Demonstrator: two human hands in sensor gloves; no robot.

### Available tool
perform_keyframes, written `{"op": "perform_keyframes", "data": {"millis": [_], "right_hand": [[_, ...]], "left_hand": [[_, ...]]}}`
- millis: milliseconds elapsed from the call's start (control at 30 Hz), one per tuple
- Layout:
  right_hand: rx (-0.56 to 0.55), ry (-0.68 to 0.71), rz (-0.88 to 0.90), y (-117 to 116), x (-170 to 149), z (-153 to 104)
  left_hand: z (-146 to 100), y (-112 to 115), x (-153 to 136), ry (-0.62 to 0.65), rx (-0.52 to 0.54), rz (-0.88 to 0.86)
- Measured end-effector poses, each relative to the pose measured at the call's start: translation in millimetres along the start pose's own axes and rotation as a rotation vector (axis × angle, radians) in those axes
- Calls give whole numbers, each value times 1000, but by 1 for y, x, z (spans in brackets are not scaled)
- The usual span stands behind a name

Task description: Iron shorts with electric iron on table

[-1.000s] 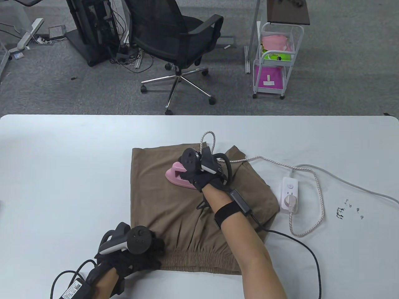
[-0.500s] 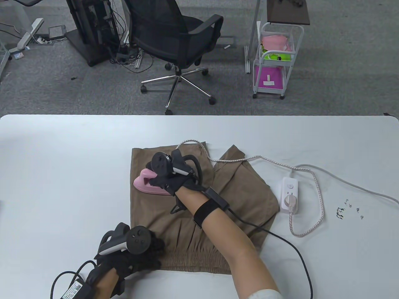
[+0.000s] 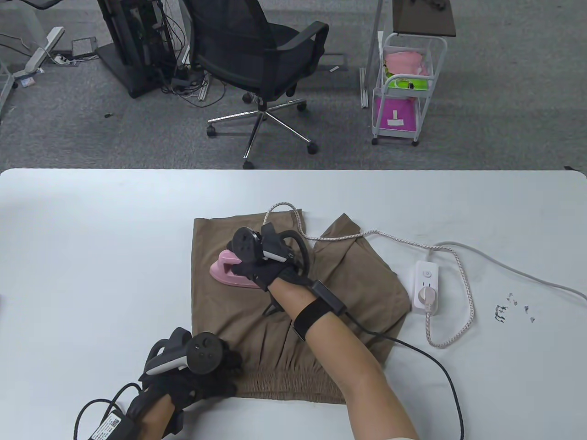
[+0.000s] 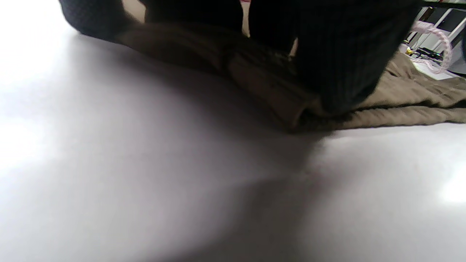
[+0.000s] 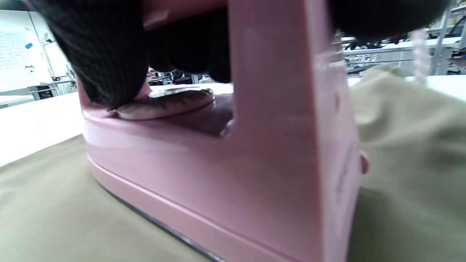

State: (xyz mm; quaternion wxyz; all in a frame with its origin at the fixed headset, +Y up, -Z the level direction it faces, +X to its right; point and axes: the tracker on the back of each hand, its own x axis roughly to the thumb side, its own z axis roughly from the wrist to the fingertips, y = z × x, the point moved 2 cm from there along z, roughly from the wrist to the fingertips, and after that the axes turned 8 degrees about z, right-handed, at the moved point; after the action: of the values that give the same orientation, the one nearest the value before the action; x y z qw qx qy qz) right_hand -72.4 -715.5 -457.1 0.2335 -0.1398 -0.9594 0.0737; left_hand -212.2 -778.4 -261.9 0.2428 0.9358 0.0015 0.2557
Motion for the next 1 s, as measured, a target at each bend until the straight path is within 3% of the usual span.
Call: {"op": "perform_keyframes", "data": {"millis": [233, 433, 667, 1000], "right_hand": [[-22, -76, 3, 14, -49, -25], [-45, -88, -8, 18, -64, -37], [-35, -77, -15, 14, -47, -30], [0, 2, -4, -3, 8, -5]], "left_hand": [[0, 0, 0, 0, -1, 3], [0, 0, 0, 2, 0, 1], [0, 0, 0, -1, 0, 6], [0, 0, 1, 4, 3, 8]]}}
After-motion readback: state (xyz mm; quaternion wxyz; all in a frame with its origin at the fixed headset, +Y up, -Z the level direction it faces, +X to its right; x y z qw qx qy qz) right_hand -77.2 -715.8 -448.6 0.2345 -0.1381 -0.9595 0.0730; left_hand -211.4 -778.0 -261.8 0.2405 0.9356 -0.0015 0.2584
